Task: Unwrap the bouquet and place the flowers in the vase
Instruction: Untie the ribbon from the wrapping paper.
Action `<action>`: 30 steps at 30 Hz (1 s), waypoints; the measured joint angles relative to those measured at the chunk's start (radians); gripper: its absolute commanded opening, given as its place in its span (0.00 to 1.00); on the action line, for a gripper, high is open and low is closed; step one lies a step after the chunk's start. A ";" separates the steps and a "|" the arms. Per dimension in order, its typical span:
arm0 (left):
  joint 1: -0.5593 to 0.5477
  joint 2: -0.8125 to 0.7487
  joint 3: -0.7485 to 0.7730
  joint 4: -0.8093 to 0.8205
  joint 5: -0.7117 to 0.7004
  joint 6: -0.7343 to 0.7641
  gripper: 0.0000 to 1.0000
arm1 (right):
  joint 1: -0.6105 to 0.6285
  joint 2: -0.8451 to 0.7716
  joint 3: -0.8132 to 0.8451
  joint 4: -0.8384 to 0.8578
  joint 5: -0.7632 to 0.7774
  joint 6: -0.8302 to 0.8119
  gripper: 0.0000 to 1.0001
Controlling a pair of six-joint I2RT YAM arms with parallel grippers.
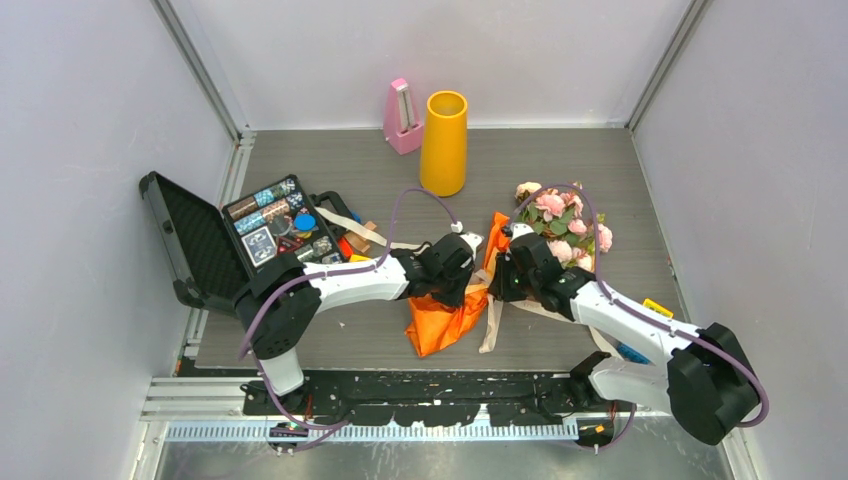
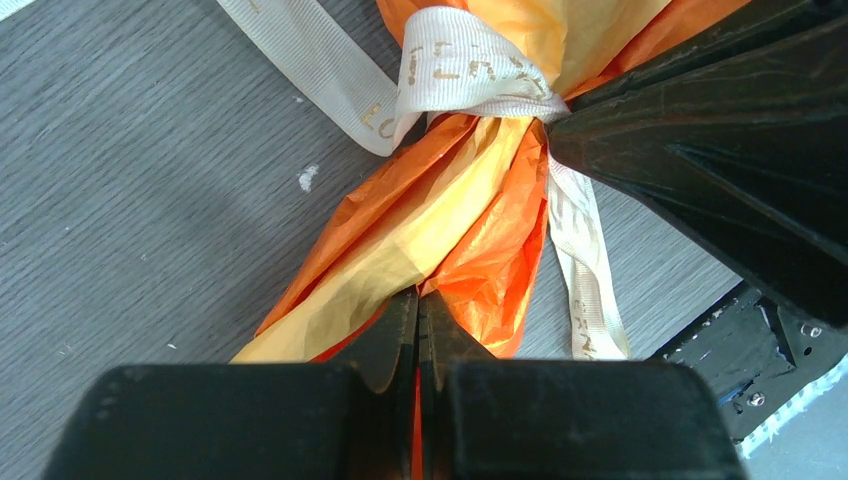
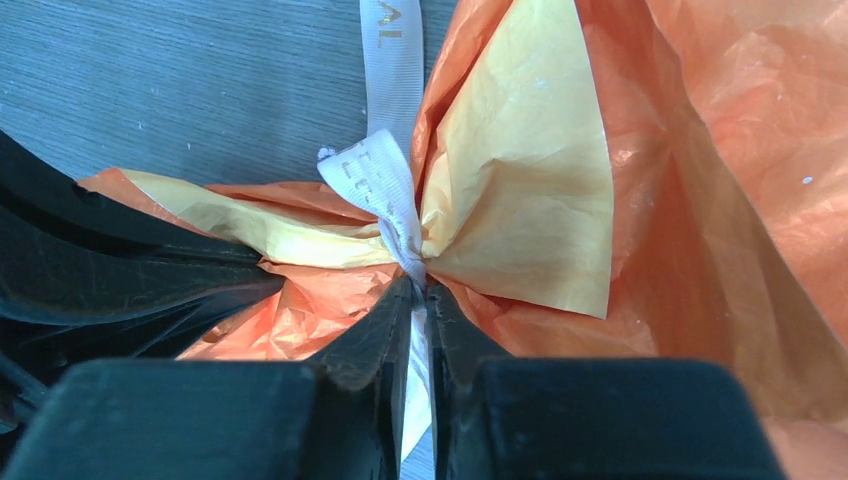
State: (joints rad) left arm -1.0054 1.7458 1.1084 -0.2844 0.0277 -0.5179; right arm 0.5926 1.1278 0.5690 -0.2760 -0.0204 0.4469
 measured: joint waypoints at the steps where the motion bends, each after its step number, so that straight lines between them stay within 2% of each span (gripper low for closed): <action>1: 0.000 0.000 0.000 0.000 0.000 0.000 0.00 | 0.000 0.002 0.000 0.002 0.000 -0.001 0.07; 4: 0.001 0.000 -0.001 0.000 0.000 0.000 0.00 | 0.000 0.003 0.000 0.008 0.000 0.000 0.01; 11: 0.009 0.000 -0.002 0.000 -0.001 -0.006 0.00 | 0.001 -0.026 0.000 -0.004 0.061 0.035 0.00; 30: 0.050 -0.028 -0.057 0.034 0.030 -0.059 0.00 | 0.002 -0.161 -0.057 -0.145 0.300 0.293 0.00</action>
State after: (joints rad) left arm -0.9550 1.7180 1.0512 -0.2508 0.0578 -0.5766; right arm 0.5945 0.9672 0.5117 -0.4210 0.2798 0.7403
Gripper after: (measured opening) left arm 0.009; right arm 0.020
